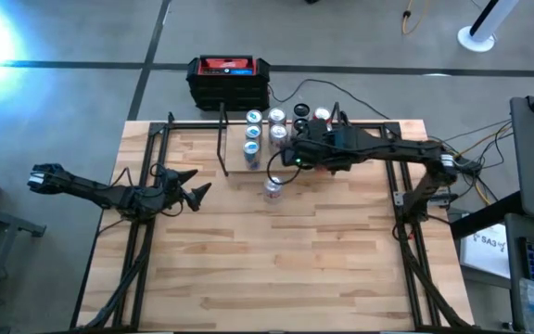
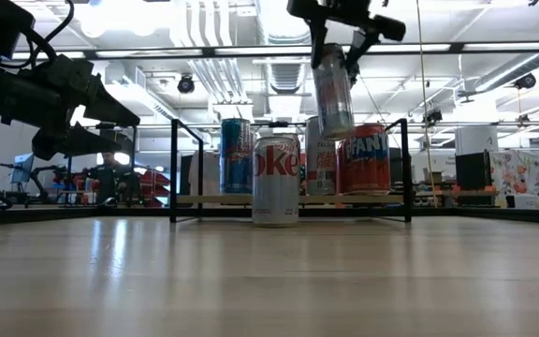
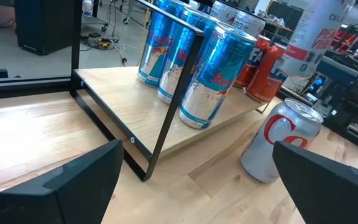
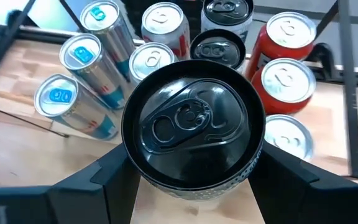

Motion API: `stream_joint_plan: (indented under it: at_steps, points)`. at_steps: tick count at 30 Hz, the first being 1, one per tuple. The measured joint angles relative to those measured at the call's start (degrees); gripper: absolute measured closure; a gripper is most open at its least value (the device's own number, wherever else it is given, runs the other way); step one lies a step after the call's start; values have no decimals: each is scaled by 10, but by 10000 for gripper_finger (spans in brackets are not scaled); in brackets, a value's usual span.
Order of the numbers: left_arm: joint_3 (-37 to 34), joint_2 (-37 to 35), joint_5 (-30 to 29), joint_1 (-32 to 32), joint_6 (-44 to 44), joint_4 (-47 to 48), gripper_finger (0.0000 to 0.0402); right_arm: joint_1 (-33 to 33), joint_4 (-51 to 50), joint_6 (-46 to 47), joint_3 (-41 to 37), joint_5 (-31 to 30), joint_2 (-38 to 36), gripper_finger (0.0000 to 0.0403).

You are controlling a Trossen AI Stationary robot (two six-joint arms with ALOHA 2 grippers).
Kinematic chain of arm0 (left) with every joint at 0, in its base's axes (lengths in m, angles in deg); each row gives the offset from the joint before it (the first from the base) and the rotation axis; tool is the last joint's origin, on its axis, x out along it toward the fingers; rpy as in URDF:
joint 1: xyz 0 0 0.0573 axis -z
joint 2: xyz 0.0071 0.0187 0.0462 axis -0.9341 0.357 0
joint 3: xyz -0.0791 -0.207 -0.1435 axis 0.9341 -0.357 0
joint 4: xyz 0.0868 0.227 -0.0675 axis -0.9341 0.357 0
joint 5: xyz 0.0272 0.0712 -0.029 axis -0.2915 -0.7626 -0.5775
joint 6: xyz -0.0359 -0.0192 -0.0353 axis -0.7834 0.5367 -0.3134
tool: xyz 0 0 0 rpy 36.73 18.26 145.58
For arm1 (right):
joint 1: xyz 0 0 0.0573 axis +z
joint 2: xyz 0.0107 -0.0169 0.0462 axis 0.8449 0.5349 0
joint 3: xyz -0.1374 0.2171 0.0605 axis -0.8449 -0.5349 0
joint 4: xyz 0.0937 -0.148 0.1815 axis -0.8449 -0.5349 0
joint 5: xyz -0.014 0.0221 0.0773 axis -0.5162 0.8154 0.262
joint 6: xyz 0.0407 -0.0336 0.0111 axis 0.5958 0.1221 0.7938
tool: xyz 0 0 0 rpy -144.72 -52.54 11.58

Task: Place canned beverage on shelf
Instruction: Put the white pink soda can on the shelf aligned with the other white pink soda can

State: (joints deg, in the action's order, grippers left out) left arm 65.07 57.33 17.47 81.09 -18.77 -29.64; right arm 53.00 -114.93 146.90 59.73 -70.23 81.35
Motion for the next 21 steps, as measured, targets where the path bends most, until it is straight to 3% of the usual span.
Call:
stream_joint_plan:
  at_steps: [8, 21]
  points:
    - [0, 0, 0, 0, 0, 0, 3, -18, 181, -66, -151, 2, -62, 161]
    - [0, 0, 0, 0, 0, 0, 3, -63, 215, -118, -181, 56, -41, 157]
